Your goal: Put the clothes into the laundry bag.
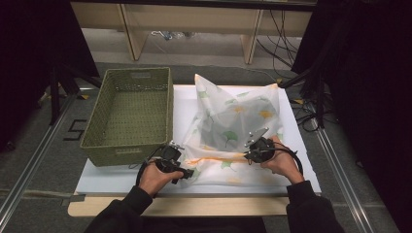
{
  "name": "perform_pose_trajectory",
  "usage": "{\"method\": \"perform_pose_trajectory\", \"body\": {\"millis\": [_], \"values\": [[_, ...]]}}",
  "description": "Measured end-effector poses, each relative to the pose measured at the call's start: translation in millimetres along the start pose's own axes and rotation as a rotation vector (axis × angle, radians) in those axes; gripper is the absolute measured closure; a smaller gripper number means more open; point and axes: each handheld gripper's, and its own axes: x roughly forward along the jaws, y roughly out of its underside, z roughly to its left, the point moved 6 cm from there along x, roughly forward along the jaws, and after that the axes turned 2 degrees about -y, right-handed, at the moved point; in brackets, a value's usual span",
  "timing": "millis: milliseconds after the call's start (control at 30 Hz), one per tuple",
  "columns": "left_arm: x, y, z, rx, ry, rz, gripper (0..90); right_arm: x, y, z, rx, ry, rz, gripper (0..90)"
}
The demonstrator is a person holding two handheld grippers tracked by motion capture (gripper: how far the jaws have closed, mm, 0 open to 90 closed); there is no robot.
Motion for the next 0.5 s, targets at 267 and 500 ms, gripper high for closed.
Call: {"method": "perform_pose_trajectory", "body": {"millis": [267,500], "values": [[3.4,2.1,0.2,0.023,-0.014,-0.043,53.2,0.1,-0.9,0.6,-0.007,0.004,-0.014,87.6],[-5.4,0.8,-3.5,0.062,0.006,-0.117,83.0,0.6,-2.8,0.7,0.022,0.024,-0.029,65.6]]}}
